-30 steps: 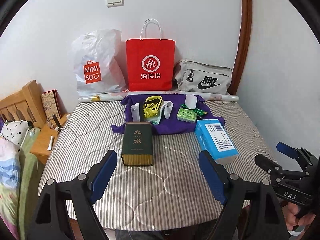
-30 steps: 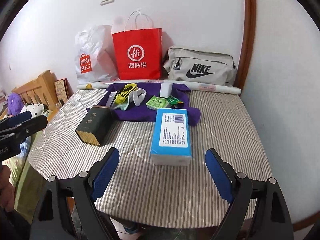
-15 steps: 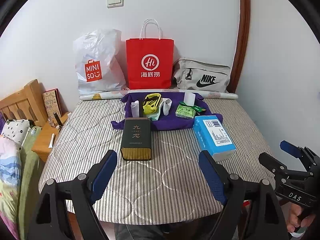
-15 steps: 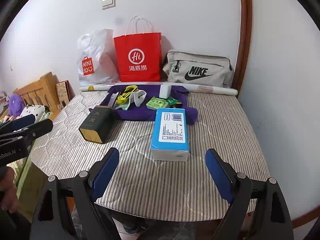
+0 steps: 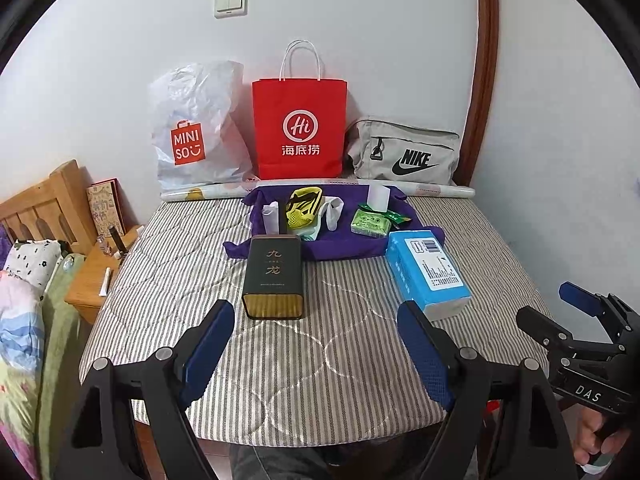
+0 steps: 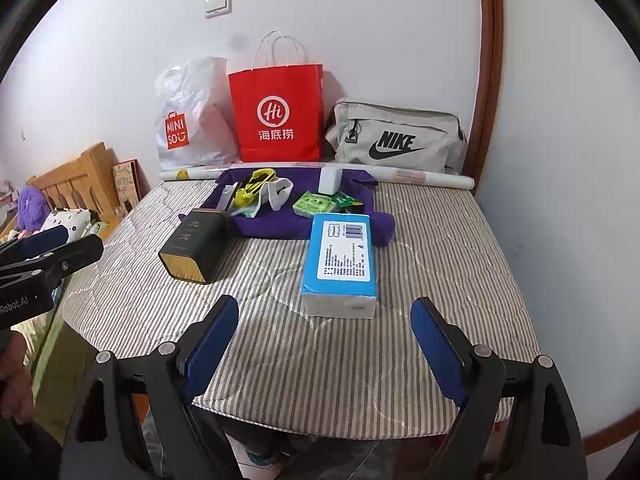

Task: Organize soft objects

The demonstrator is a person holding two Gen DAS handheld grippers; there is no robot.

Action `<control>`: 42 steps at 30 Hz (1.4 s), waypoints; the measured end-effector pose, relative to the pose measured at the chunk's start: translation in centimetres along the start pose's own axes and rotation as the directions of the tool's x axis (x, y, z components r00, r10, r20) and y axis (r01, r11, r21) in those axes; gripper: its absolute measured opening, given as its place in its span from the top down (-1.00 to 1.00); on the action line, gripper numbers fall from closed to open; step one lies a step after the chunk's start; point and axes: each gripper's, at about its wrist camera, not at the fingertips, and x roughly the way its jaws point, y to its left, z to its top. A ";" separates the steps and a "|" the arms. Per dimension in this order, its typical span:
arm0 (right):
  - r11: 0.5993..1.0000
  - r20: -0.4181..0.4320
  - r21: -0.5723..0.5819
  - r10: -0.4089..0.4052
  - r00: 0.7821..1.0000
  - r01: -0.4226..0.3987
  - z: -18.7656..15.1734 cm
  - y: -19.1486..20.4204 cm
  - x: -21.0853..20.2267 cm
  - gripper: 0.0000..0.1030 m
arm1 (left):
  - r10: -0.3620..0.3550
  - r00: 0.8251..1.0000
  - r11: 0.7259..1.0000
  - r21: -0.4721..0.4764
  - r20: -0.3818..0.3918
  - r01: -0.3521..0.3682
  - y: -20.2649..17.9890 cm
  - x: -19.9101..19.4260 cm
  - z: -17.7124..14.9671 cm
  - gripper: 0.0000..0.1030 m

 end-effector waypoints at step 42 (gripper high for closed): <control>1.000 -0.005 0.000 -0.004 1.000 0.004 0.0 -0.3 -0.1 -0.69 | -0.003 1.000 1.000 -0.002 -0.003 0.003 0.2 -0.1 -0.1 -0.60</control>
